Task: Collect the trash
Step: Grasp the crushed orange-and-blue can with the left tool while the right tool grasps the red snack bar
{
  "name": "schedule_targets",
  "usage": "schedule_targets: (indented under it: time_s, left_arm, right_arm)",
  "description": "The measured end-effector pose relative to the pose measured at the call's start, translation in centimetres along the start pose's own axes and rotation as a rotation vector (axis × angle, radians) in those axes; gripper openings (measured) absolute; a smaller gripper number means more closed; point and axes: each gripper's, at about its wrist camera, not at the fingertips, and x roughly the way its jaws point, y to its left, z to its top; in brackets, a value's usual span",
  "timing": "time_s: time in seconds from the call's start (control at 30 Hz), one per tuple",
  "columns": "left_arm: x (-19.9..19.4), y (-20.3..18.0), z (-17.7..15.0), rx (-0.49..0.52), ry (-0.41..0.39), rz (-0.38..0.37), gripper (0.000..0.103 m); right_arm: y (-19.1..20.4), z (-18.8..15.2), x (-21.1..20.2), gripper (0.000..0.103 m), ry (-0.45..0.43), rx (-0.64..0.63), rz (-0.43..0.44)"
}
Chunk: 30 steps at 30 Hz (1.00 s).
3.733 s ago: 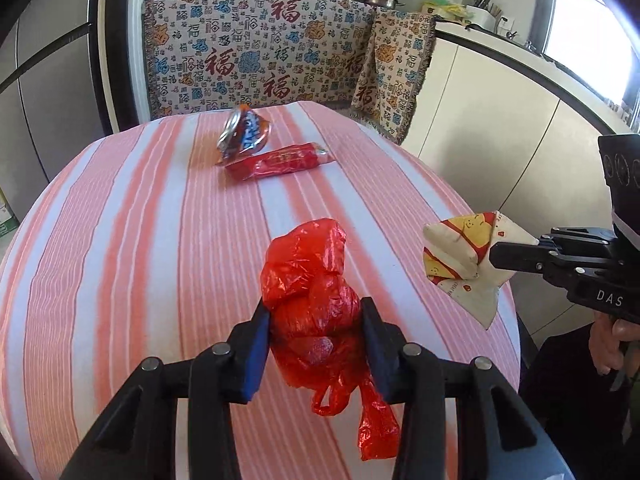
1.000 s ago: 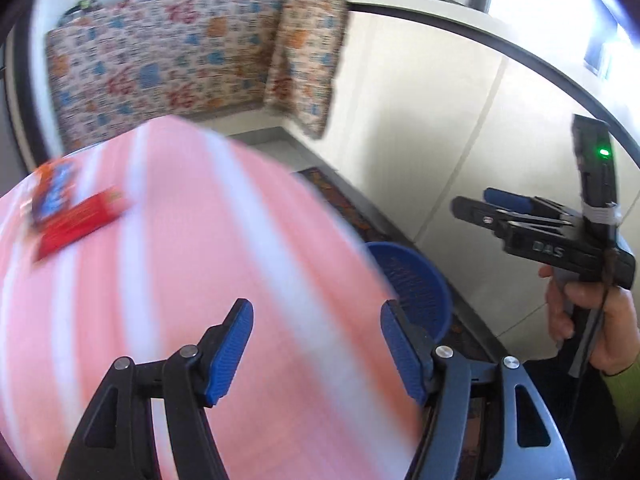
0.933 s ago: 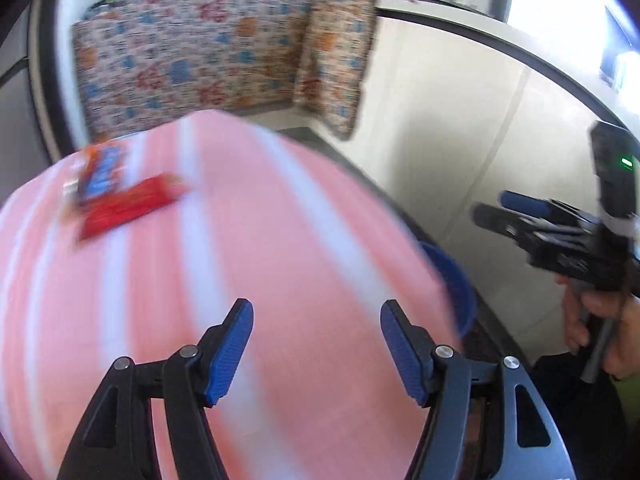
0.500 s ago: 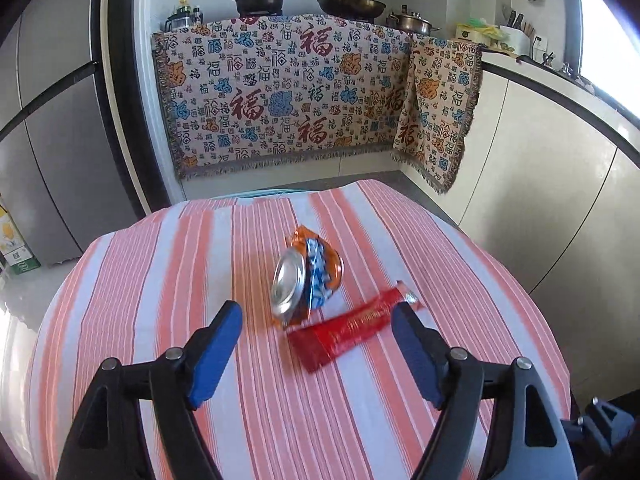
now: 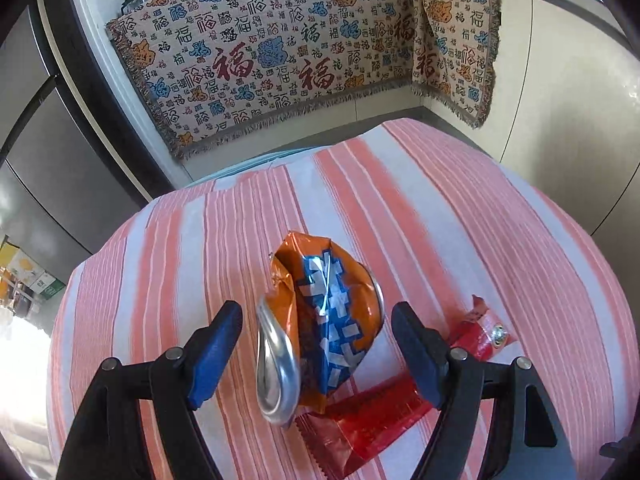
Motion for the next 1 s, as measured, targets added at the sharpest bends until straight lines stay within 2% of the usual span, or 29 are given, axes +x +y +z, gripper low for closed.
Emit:
schedule_targets:
  time_s: [0.07, 0.1, 0.17, 0.37, 0.5, 0.63, 0.77, 0.9, 0.93, 1.0]
  left_arm:
    - [0.5, -0.4, 0.2, 0.027, 0.005, 0.02, 0.079]
    - [0.4, -0.5, 0.1, 0.03, 0.002, 0.015, 0.075]
    - [0.4, -0.3, 0.0, 0.02, -0.003, -0.015, 0.061]
    - [-2.4, 2.2, -2.0, -0.029, -0.07, -0.032, 0.06]
    - [-5.6, 5.9, -6.1, -0.113, -0.09, -0.002, 0.06]
    - [-8.7, 9.1, -10.9, -0.205, -0.101, 0.029, 0.06]
    - [-11.2, 11.4, -14.5, -0.283, -0.117, 0.035, 0.06]
    - [-12.5, 12.0, -16.2, -0.307, -0.13, 0.029, 0.06]
    - [-12.7, 12.1, -16.4, -0.313, -0.13, 0.023, 0.06]
    - [-12.8, 12.1, -16.7, -0.317, -0.125, 0.008, 0.06]
  right_arm:
    - [-0.3, -0.1, 0.2, 0.083, 0.008, 0.009, 0.0]
    - [-0.4, -0.1, 0.2, 0.083, 0.012, 0.008, -0.001]
    - [-0.3, -0.1, 0.0, 0.083, 0.014, -0.001, -0.007]
    - [-0.5, 0.6, 0.9, 0.086, 0.05, 0.005, -0.008]
    - [-0.8, 3.0, 3.3, 0.086, 0.097, 0.068, 0.008]
    - [-1.4, 6.4, 7.3, 0.087, 0.131, 0.228, 0.035]
    - [-0.8, 9.7, 10.9, 0.094, 0.085, 0.395, -0.035]
    - [0.1, 12.1, 14.2, 0.098, 0.056, 0.445, -0.206]
    - [0.2, 12.4, 14.7, 0.098, 0.051, 0.435, -0.251]
    - [0.3, 12.7, 15.2, 0.089, 0.045, 0.384, -0.354]
